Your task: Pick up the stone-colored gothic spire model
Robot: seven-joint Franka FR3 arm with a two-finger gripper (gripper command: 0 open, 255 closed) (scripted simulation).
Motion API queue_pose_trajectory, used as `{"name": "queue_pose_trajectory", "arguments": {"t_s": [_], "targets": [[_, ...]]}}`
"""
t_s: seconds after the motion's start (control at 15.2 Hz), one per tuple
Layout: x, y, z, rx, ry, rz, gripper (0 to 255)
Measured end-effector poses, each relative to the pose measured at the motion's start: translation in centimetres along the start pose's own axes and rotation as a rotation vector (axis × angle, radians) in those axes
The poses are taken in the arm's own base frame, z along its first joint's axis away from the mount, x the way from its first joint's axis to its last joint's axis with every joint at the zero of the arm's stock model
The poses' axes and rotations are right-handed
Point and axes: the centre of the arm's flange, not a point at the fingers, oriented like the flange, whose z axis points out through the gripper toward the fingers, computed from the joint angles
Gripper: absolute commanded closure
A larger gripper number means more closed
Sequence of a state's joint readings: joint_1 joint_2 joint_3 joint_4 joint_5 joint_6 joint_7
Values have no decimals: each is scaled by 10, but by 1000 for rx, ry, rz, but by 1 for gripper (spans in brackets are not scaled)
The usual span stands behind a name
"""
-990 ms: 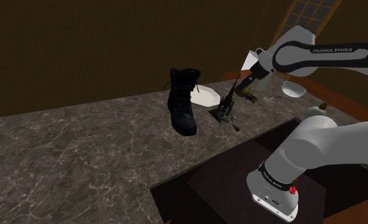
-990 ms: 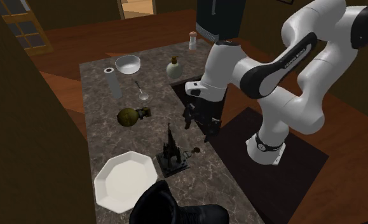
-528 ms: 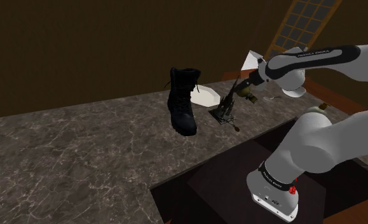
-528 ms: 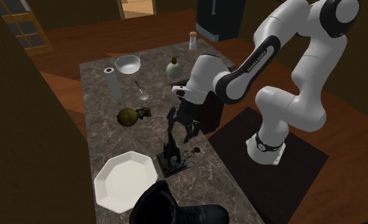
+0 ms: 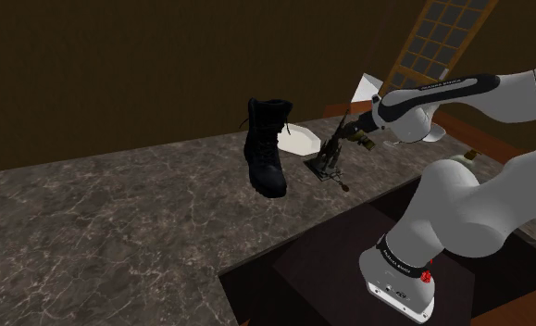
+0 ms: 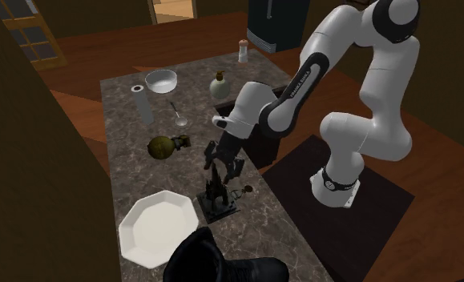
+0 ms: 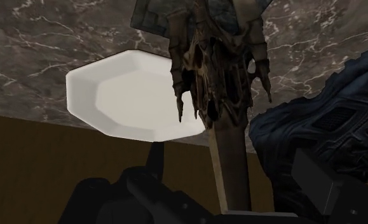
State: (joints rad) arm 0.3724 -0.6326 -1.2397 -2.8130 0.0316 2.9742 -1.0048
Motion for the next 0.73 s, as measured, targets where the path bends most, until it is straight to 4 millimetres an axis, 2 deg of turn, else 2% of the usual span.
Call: {"name": "queue_pose_trajectory", "arguments": {"t_s": [0.13,0.2,0.73], "targets": [[-7,-1,8,0,0,0,0],[-8,0,10,0,0,0,255],[-8,2,11,-2,1,0,255]]}}
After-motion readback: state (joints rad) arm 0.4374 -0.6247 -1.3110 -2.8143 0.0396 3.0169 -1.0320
